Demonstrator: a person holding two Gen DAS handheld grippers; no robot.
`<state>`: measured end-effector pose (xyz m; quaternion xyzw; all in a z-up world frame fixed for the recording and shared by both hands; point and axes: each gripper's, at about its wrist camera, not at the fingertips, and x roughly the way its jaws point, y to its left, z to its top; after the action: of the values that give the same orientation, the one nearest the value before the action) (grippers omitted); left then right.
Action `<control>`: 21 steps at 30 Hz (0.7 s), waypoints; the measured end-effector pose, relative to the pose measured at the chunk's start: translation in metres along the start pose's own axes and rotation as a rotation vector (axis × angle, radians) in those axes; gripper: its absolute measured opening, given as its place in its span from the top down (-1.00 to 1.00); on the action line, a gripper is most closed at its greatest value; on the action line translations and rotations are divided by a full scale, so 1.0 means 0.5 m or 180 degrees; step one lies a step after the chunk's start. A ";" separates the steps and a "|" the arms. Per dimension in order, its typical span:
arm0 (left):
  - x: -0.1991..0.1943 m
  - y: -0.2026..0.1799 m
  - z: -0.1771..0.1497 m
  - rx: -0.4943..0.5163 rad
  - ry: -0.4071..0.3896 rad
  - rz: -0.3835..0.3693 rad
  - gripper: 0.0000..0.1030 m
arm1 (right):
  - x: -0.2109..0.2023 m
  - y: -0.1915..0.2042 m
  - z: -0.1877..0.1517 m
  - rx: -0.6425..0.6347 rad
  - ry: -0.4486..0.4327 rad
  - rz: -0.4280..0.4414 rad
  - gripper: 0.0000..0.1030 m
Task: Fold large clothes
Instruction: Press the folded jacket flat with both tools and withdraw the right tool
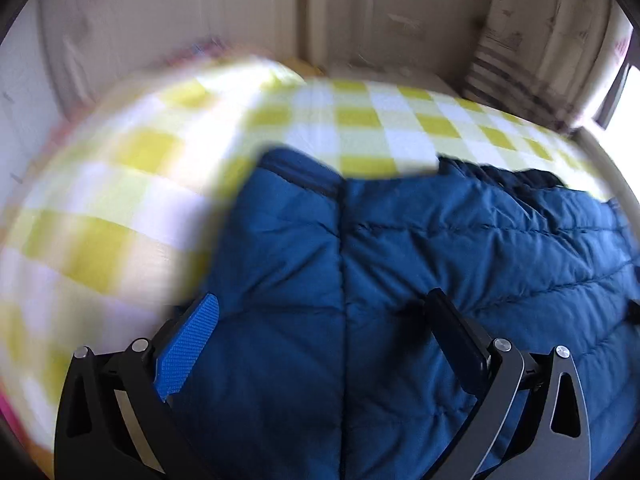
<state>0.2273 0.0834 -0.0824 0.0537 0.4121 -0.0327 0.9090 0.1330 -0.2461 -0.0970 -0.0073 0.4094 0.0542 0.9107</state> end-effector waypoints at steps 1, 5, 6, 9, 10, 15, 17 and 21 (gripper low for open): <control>-0.036 -0.012 -0.006 0.0026 -0.0130 -0.0074 -0.91 | -0.029 0.019 -0.007 -0.0061 -0.0092 0.0107 -0.95; -0.169 -0.099 -0.055 0.0301 -0.0445 -0.0646 -0.91 | -0.100 0.109 -0.043 -0.0480 -0.0261 0.0333 -0.95; -0.183 -0.122 -0.069 0.0438 -0.0477 -0.0681 -0.91 | -0.101 0.126 -0.057 -0.0616 -0.0245 0.0334 -0.95; -0.143 -0.207 -0.127 0.0880 -0.0192 -0.0562 -0.91 | -0.062 0.159 -0.104 -0.0771 -0.0095 0.0279 -0.95; -0.116 -0.217 -0.143 0.0910 -0.0077 -0.0504 -0.91 | -0.060 0.153 -0.112 -0.0721 -0.0173 0.0306 -0.95; -0.133 -0.168 -0.146 0.0675 -0.0127 -0.0648 -0.91 | -0.102 0.123 -0.126 -0.0710 -0.0258 0.0242 -0.95; -0.160 -0.134 -0.142 0.0553 -0.0300 -0.0639 -0.91 | -0.135 0.092 -0.128 -0.0619 -0.0415 0.0144 -0.95; -0.170 -0.036 -0.158 0.0204 -0.0345 -0.0388 -0.91 | -0.170 -0.009 -0.160 -0.0170 -0.0541 0.0148 -0.95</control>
<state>0.1104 0.0766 -0.0714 0.0557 0.3635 -0.1041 0.9241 0.0180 -0.2629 -0.0870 -0.0175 0.3292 0.0867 0.9401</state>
